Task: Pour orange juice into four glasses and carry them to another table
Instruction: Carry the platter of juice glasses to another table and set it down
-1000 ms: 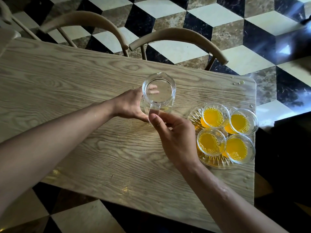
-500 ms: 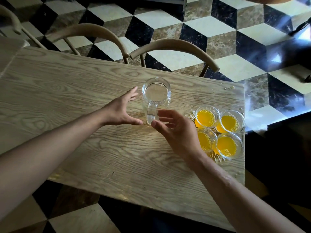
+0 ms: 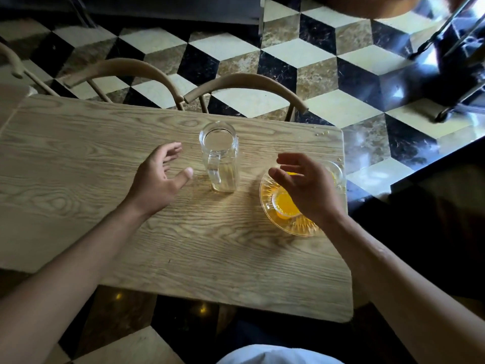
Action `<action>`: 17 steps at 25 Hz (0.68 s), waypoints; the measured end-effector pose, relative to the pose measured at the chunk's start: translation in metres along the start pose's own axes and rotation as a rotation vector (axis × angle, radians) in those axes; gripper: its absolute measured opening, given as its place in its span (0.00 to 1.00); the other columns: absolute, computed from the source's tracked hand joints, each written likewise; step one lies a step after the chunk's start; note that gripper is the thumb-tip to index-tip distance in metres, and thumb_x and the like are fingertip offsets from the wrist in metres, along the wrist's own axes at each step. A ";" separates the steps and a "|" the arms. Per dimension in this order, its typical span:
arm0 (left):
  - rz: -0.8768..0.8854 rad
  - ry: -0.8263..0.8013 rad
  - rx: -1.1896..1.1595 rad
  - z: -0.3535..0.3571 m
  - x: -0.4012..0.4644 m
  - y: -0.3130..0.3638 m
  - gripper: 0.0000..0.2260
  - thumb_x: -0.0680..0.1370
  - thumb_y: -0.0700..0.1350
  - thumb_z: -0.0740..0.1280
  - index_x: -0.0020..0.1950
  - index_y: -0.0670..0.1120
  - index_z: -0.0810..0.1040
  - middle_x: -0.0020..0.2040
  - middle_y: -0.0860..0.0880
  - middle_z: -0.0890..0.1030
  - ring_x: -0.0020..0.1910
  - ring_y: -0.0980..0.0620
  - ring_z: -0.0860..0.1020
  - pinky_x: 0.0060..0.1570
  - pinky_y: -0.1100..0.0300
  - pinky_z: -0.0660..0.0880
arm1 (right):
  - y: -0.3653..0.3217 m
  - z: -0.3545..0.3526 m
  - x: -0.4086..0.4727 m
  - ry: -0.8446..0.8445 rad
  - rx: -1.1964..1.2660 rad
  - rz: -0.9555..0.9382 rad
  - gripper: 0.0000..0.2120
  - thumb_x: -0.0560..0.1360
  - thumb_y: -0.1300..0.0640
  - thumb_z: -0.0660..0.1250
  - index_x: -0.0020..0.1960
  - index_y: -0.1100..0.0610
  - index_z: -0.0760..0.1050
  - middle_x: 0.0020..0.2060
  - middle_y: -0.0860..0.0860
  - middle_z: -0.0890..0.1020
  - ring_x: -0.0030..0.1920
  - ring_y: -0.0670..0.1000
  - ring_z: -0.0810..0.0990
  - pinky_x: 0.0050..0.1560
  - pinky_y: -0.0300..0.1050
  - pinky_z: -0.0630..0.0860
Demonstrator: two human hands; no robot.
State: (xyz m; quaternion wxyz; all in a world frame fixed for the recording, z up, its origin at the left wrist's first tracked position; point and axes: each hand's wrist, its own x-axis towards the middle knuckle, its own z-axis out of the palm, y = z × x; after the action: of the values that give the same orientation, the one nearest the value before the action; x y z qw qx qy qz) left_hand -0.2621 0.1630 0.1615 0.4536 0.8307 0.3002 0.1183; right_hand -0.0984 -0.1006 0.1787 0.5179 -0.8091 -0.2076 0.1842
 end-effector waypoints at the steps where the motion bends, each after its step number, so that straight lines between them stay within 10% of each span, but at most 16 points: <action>1: 0.014 0.062 -0.009 0.005 -0.006 0.008 0.30 0.73 0.53 0.72 0.73 0.47 0.73 0.71 0.48 0.77 0.71 0.54 0.75 0.71 0.50 0.73 | 0.002 -0.010 -0.001 0.023 -0.002 -0.001 0.18 0.74 0.49 0.76 0.61 0.52 0.81 0.54 0.45 0.85 0.55 0.44 0.84 0.57 0.51 0.82; 5: 0.111 0.252 -0.086 0.032 -0.041 0.041 0.24 0.74 0.53 0.71 0.68 0.46 0.76 0.68 0.45 0.79 0.68 0.50 0.78 0.68 0.49 0.76 | 0.016 -0.051 -0.010 0.096 -0.011 0.015 0.16 0.75 0.50 0.75 0.61 0.53 0.81 0.53 0.46 0.85 0.55 0.42 0.84 0.55 0.49 0.83; 17: 0.072 0.108 -0.094 0.126 -0.078 0.110 0.19 0.74 0.53 0.72 0.64 0.52 0.77 0.61 0.48 0.82 0.62 0.49 0.81 0.65 0.46 0.79 | 0.067 -0.140 -0.044 0.145 -0.015 0.026 0.18 0.75 0.50 0.75 0.62 0.56 0.80 0.55 0.50 0.85 0.56 0.48 0.84 0.55 0.49 0.83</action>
State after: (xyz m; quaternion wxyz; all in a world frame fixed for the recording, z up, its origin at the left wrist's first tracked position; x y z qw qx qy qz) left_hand -0.2212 -0.0153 0.1876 0.4706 0.8113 0.2881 0.1932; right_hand -0.0539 -0.2563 0.1763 0.5233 -0.8267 -0.1604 0.1301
